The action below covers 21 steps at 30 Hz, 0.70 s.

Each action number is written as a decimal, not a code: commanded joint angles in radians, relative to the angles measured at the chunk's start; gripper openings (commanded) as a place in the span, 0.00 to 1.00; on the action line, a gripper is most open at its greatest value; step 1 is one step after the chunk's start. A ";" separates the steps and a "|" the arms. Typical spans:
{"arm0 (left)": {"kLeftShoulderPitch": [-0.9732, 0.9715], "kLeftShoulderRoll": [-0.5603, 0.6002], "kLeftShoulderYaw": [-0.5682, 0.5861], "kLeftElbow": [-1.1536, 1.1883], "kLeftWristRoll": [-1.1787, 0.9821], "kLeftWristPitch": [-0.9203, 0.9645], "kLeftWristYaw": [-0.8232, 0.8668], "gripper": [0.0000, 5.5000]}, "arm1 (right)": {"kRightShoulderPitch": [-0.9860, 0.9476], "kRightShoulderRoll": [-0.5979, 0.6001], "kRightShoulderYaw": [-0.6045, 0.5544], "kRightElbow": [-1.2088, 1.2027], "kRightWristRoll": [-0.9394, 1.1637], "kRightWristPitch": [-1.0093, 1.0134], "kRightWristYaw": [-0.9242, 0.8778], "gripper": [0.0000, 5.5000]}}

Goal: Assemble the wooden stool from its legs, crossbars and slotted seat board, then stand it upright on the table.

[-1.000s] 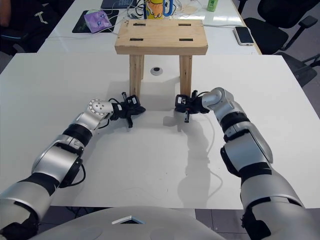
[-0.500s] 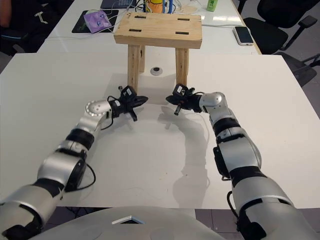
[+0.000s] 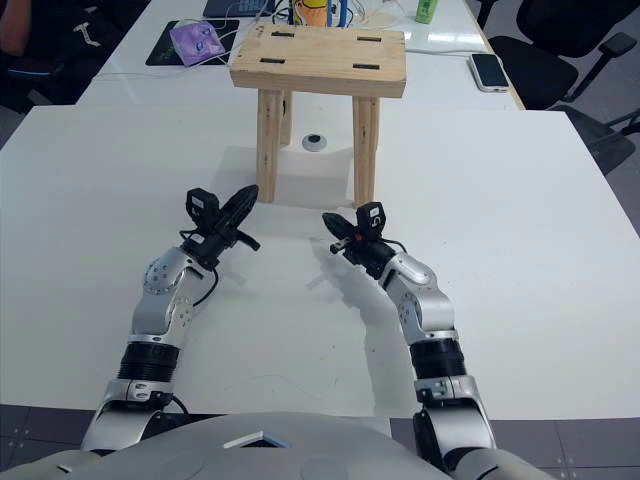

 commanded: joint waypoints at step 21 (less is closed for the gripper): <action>-0.185 -0.135 -0.126 0.258 0.224 -0.095 0.220 0.00 | -0.115 0.005 -0.041 0.183 -0.151 -0.089 -0.166 0.00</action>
